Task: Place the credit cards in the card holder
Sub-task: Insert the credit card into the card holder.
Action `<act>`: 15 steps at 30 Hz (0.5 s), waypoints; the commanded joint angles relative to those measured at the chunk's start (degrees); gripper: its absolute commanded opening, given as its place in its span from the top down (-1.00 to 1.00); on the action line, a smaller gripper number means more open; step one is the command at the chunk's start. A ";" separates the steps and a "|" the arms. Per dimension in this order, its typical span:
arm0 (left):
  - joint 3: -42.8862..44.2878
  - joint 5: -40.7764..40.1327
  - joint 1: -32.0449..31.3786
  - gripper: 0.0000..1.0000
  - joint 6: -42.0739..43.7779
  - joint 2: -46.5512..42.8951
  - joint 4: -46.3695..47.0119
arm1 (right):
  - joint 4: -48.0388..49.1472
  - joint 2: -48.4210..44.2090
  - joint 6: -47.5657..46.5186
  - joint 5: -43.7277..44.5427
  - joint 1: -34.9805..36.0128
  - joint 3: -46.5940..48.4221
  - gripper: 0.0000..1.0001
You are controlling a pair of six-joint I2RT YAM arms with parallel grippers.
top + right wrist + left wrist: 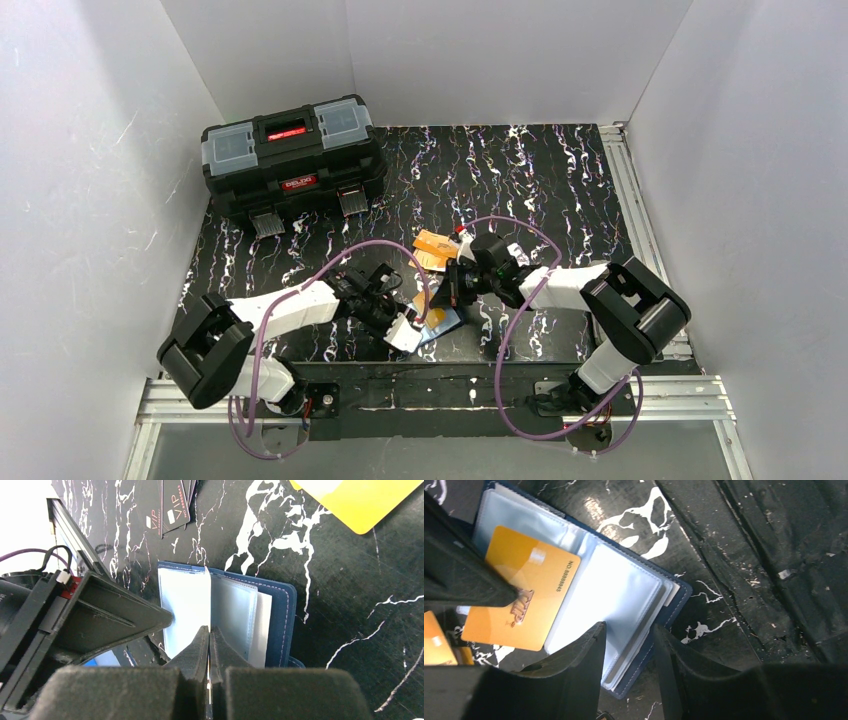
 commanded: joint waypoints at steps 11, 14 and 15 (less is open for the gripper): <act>-2.18 -1.29 -1.22 0.24 8.15 1.24 -3.98 | 5.43 -1.17 2.95 -0.25 -0.91 -2.96 0.97; -2.81 -2.59 -1.27 0.31 7.77 1.23 -2.69 | 6.81 -1.40 4.12 -0.41 -1.13 -3.63 0.97; -2.89 -2.82 -1.24 0.34 7.42 1.35 -2.30 | 7.48 -1.27 4.65 -0.57 -1.17 -3.97 0.97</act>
